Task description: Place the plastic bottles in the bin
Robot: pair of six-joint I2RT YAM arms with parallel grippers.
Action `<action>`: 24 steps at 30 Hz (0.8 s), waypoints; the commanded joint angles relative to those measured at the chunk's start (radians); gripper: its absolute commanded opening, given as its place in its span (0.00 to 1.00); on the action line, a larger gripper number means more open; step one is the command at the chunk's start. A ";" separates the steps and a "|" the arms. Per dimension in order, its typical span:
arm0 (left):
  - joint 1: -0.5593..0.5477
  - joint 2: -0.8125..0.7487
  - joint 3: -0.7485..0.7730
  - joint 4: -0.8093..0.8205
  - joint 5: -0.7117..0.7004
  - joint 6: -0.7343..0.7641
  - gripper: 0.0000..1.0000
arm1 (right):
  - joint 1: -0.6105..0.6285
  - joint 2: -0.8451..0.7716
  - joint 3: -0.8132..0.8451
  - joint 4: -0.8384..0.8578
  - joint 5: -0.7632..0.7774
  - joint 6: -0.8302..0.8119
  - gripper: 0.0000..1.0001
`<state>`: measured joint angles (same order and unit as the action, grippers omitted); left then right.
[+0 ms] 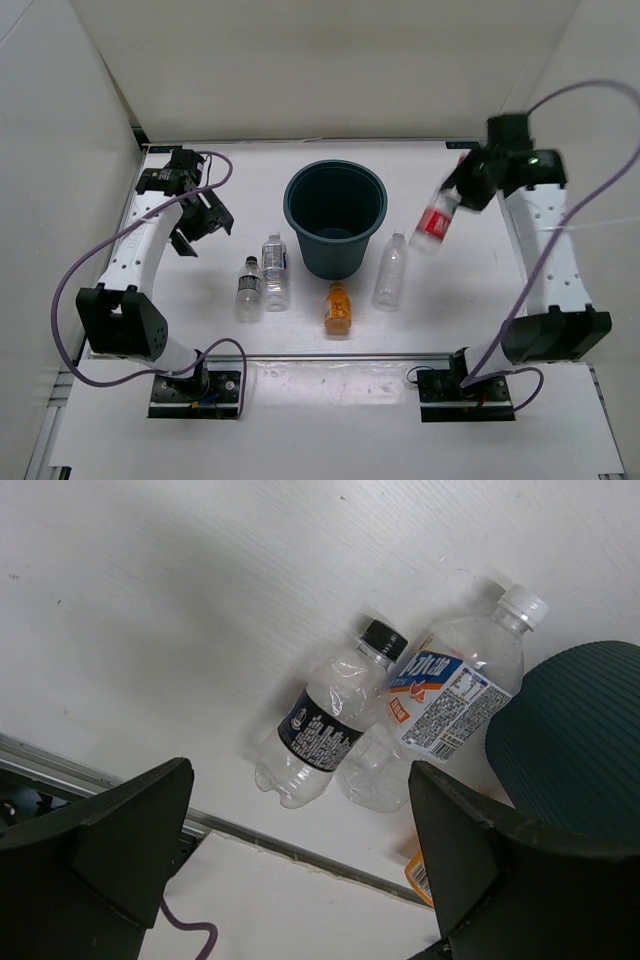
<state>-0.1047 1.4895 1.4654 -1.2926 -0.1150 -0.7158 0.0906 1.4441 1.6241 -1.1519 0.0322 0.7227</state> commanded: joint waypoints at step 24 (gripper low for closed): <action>0.005 -0.081 -0.367 0.406 0.250 0.115 1.00 | 0.442 0.197 0.569 0.183 0.096 -0.250 1.00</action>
<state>-0.1028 1.4563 1.1259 -0.9760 0.0765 -0.6418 0.5415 1.7351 2.1784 -0.9913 0.0875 0.5102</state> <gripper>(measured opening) 1.000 0.998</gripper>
